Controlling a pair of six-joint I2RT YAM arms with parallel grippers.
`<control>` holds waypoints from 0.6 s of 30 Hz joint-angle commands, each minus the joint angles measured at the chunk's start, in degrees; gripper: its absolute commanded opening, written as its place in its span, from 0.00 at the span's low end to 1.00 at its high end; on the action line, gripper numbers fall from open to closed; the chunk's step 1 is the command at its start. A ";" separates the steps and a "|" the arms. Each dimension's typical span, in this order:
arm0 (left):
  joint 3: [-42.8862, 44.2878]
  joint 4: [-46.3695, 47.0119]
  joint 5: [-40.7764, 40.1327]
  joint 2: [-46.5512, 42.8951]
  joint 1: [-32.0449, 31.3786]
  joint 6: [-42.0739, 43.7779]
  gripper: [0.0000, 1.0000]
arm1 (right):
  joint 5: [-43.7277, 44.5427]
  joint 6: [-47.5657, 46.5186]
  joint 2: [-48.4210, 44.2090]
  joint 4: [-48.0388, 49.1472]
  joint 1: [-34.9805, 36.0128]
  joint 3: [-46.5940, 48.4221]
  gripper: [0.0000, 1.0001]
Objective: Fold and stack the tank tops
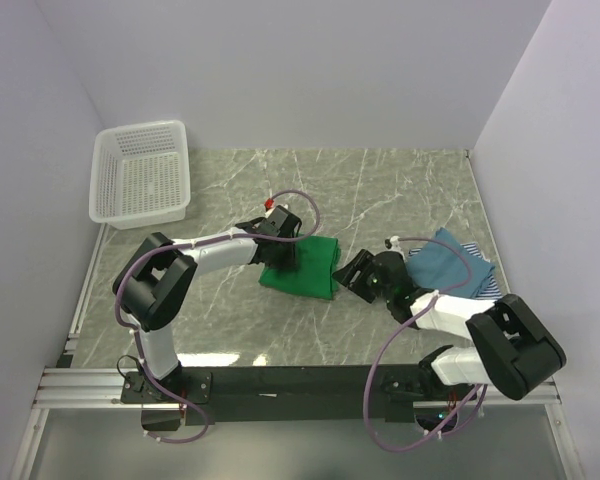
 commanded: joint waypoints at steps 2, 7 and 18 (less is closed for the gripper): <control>-0.74 0.50 0.41 1.46 -0.03 0.40 0.40 | -1.23 -2.68 1.70 0.65 -0.16 2.94 0.70; -0.56 0.24 0.32 1.73 -0.03 0.49 0.39 | -2.72 -3.38 4.86 2.49 -0.16 4.87 0.72; -0.74 0.06 0.15 1.82 -0.03 0.58 0.39 | -1.24 -4.08 10.75 -2.59 0.45 10.49 0.72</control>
